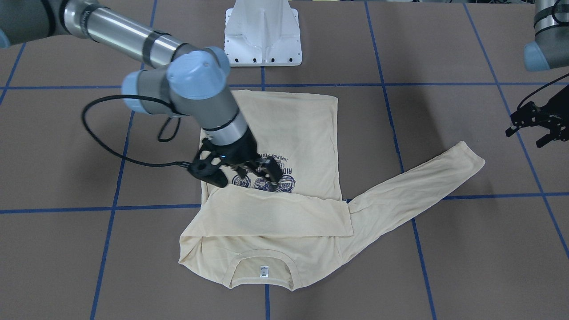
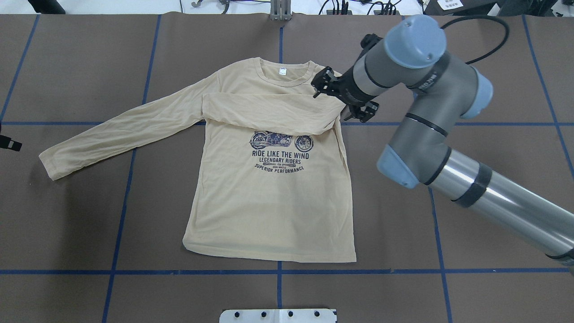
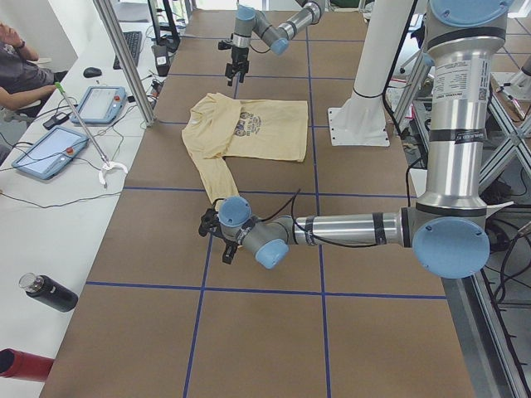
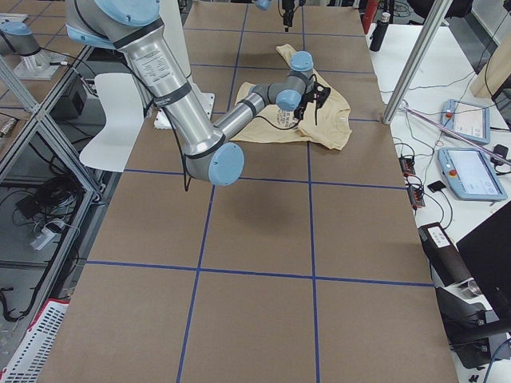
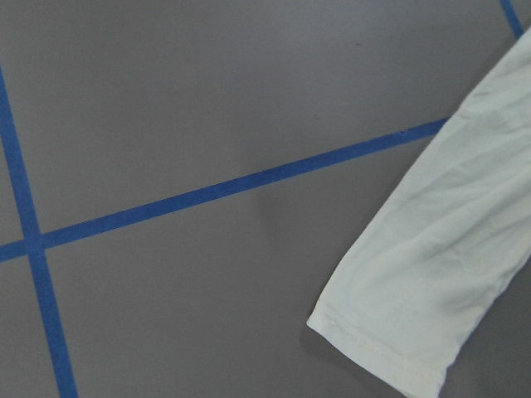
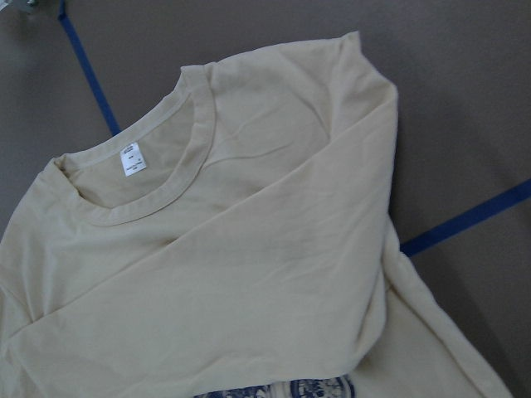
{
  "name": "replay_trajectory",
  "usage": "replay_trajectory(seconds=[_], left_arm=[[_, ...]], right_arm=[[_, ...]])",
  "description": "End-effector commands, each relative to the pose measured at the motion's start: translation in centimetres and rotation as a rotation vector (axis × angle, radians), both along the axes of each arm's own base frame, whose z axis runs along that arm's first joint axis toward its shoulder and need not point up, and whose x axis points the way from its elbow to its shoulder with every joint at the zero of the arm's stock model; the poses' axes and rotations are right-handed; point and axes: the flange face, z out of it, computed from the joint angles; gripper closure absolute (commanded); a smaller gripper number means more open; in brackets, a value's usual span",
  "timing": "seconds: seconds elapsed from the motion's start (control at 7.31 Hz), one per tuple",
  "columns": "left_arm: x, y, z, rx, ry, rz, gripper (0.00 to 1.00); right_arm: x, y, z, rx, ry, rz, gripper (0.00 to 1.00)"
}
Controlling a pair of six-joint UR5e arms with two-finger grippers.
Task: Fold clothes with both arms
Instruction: 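Release the sleeve and raise the right gripper while the left gripper approaches the other cuff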
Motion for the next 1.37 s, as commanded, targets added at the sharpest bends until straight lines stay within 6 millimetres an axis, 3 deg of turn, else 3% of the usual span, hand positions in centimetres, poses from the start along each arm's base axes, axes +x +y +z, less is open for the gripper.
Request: replay_trajectory(seconds=[0.0,0.14,0.41,1.23], left_arm=[[3.7,-0.9,-0.3,-0.05,0.01,0.02,0.26],[5.2,-0.5,-0.3,-0.069,0.011,0.037,0.34],[5.4,-0.4,0.1,-0.077,0.006,0.04,0.39],[5.5,-0.5,0.9,-0.091,-0.001,0.042,0.4]], right_arm=[[2.8,1.5,3.4,0.017,0.027,-0.017,0.01],[3.2,1.3,3.5,0.015,0.027,-0.013,0.01],[3.0,1.4,3.6,0.016,0.029,-0.015,0.01],[2.7,1.7,3.8,0.014,0.032,-0.019,0.01]])
